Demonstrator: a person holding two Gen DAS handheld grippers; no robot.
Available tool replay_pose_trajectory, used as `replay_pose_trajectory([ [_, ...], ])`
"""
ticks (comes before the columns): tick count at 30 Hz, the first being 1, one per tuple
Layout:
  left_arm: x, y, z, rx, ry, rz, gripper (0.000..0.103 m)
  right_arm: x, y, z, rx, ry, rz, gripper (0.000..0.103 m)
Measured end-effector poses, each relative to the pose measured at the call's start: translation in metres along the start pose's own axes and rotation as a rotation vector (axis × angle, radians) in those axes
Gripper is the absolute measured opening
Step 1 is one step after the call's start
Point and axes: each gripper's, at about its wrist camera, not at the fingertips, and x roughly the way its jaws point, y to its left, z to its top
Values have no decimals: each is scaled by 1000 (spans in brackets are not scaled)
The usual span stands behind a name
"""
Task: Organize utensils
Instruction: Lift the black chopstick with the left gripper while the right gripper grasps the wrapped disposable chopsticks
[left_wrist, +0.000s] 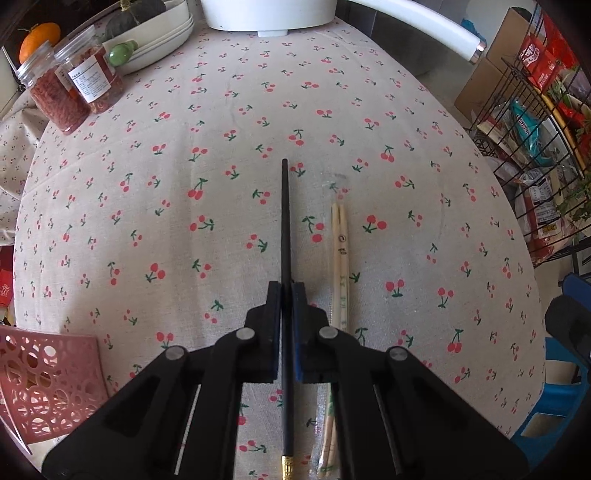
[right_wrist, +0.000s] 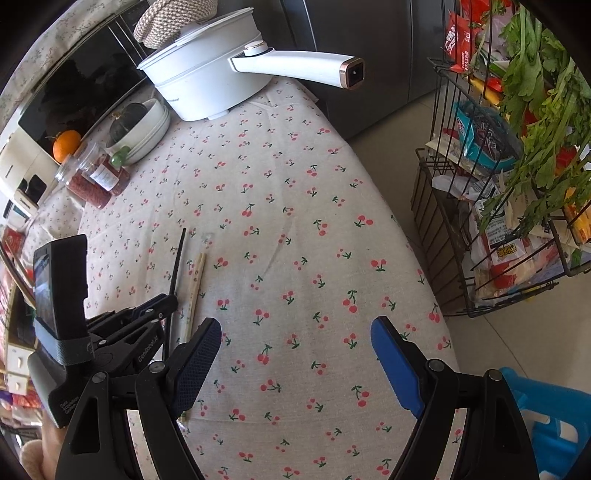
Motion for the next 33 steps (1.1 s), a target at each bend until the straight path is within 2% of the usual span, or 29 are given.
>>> replay_pose_trajectory([
  [10,-79,28,-36,39,-156,-107,7,14,16,-1,-35,28,-20,85],
  [16,-122,54,-66,58,-250,-155,7,32,31,-7,-33,81,46,85],
  [20,-136,73,-90,49,-320,-163,7,50,49,-13,-28,127,85,84],
  [24,-141,90,-97,8,-315,-205,7,65,70,-14,-42,140,86,83],
  [29,-145,103,-104,10,-329,-198,7,81,91,-8,-60,136,51,74],
  [33,-147,112,-108,-8,-325,-204,7,93,111,-7,-116,125,-21,68],
])
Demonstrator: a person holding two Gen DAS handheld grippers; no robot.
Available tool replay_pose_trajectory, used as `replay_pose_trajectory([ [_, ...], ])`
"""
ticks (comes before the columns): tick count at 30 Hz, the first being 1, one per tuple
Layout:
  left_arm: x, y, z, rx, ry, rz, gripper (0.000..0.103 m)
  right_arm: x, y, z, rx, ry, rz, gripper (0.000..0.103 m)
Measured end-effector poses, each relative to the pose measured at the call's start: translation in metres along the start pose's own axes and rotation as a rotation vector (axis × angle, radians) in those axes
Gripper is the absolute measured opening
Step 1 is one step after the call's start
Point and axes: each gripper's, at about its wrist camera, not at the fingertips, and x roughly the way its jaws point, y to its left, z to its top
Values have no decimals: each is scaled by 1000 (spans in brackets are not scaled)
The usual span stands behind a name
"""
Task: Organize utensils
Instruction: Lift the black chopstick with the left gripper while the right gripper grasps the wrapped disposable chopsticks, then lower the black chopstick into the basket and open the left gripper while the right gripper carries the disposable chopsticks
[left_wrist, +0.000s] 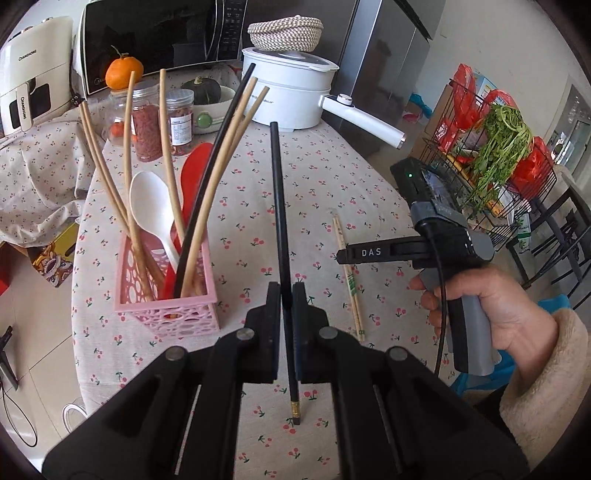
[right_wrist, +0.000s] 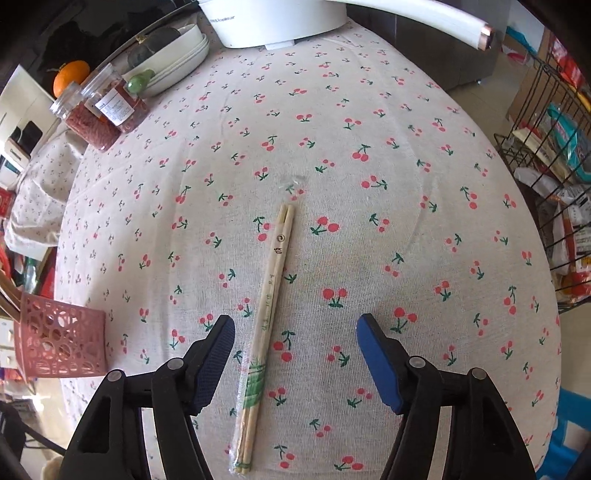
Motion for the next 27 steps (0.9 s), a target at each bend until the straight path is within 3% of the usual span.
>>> replay_pose_trajectory([
  [4,-1,2,-1,-3,-1,-2,7,8,25,-2,-119,-4,-131,64],
  [8,-1,1,-1,-1,0,-2,7,7,35,-4,-160,-8,-111,39],
  [10,0,-1,-1,3,-1,-2,7,6,36,-5,-172,-6,-101,20],
  [11,0,-2,-1,7,-2,-1,7,4,35,-6,-171,-3,-90,16],
  [17,-2,-5,-3,16,-12,7,7,-2,18,-4,-115,-9,-1,6],
  [27,-12,-7,-1,16,-44,-2,7,-55,2,-11,-71,-135,146,5],
])
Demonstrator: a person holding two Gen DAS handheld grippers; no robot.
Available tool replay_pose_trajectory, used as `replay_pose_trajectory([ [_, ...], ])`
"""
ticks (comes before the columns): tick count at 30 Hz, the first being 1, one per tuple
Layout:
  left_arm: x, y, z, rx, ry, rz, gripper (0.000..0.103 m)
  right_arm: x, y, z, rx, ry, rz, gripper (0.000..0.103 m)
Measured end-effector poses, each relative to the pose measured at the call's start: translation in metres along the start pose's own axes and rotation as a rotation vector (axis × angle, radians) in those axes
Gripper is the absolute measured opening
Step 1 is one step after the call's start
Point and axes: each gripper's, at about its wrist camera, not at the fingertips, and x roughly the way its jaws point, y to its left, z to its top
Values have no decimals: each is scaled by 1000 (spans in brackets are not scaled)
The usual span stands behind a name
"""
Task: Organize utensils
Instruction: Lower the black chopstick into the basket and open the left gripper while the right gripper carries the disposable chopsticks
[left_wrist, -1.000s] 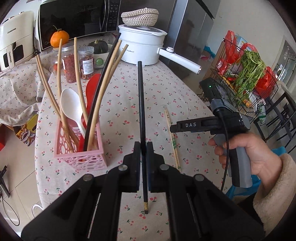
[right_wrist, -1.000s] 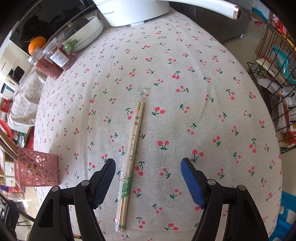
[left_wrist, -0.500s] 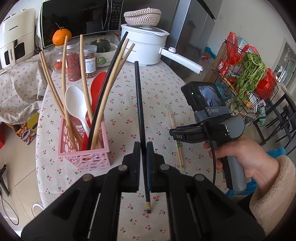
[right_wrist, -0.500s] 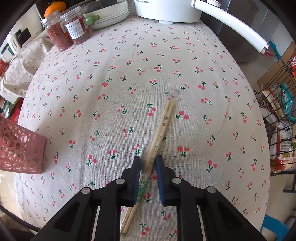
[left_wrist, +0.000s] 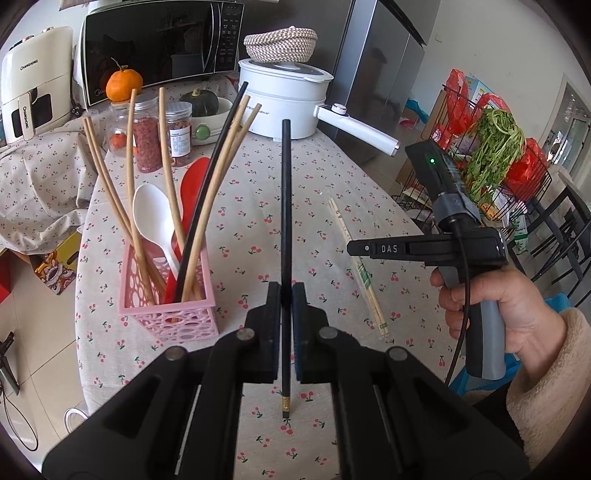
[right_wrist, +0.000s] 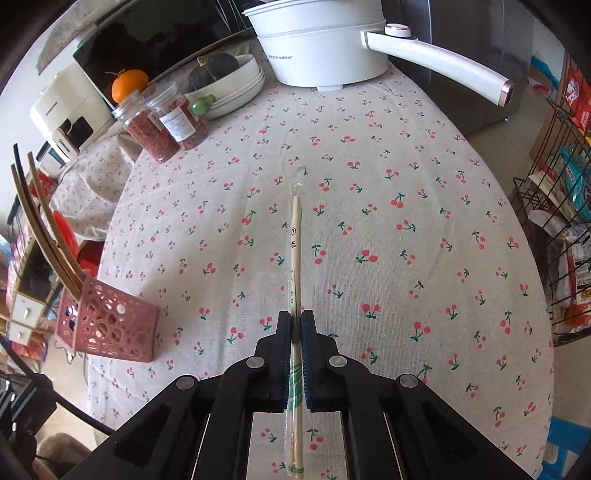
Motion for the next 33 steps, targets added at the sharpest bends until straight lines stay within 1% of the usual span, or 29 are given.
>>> replay_pose_trajectory([
  [6,-20,1,7,-17,-68,-20,6,-42,1,0,43,-112,126,5],
  [12,-58,3,18,-29,-211,-46,6,-84,14,-3,47,-259,218,5],
  [16,-84,12,26,-51,-314,-40,6,-103,26,-4,28,-340,249,5],
  [18,-94,20,29,-66,-357,-21,6,-108,32,-4,10,-359,252,5],
  [20,-100,30,31,-86,-382,-4,6,-109,36,-4,-1,-363,251,5],
  [25,-107,53,34,-145,-406,21,6,-105,42,-5,-9,-362,245,5],
  [27,-107,59,34,-151,-401,50,6,-104,43,-5,-10,-365,247,5],
  [29,-100,64,35,-152,-370,75,6,-105,45,-5,-13,-372,248,5],
  [33,-75,76,30,-192,-282,84,6,-104,48,-6,-22,-385,251,5],
])
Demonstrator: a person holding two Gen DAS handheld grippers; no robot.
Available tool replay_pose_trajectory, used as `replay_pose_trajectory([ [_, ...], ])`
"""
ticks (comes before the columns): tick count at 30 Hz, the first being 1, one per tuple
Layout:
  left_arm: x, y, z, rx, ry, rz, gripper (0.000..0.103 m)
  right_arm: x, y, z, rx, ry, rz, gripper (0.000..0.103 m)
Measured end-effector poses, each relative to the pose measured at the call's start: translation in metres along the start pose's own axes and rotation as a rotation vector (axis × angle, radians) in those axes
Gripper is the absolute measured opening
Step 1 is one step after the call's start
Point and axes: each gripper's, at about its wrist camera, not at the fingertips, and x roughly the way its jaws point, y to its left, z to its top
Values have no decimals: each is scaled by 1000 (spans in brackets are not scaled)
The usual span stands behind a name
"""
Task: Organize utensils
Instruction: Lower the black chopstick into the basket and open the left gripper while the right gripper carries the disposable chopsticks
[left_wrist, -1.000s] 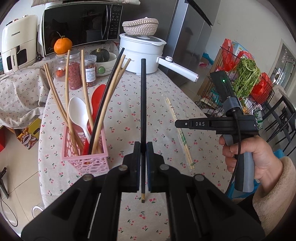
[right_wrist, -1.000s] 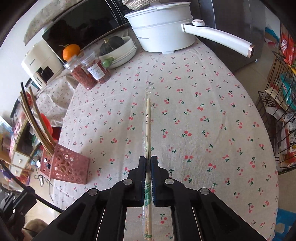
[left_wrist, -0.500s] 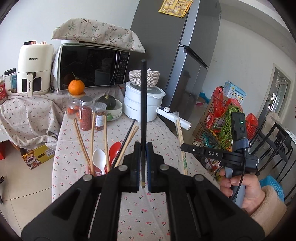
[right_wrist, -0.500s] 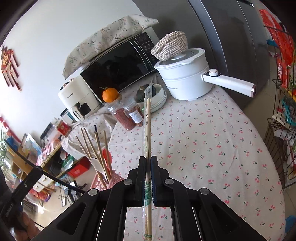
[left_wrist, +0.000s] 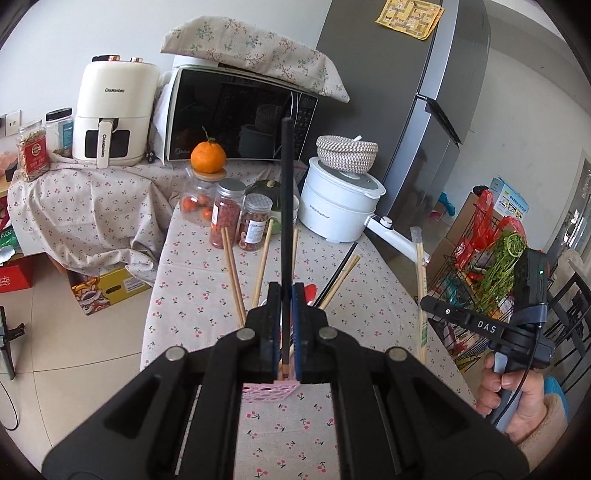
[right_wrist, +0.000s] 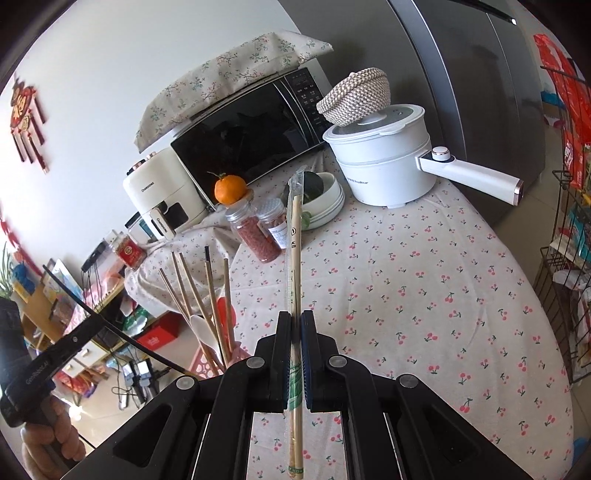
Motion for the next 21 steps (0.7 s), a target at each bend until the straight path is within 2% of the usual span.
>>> replay_pose_trajectory([
  [4,20,6,-8,-8,70,26,6,0,5,-1,-8,-16,5,5],
  [9,38,13,-14,-47,147,10,6,-4,11,-1,-27,-45,14,5],
  [15,52,19,-21,-79,168,7,9,-11,17,-2,-41,-78,24,5],
  [18,50,17,-22,-72,160,17,34,-16,19,-2,-38,-100,26,5],
  [20,45,16,-21,-65,146,31,54,-20,20,-2,-30,-125,33,5],
  [21,42,16,-21,-62,140,36,57,-22,21,-1,-26,-137,38,5],
])
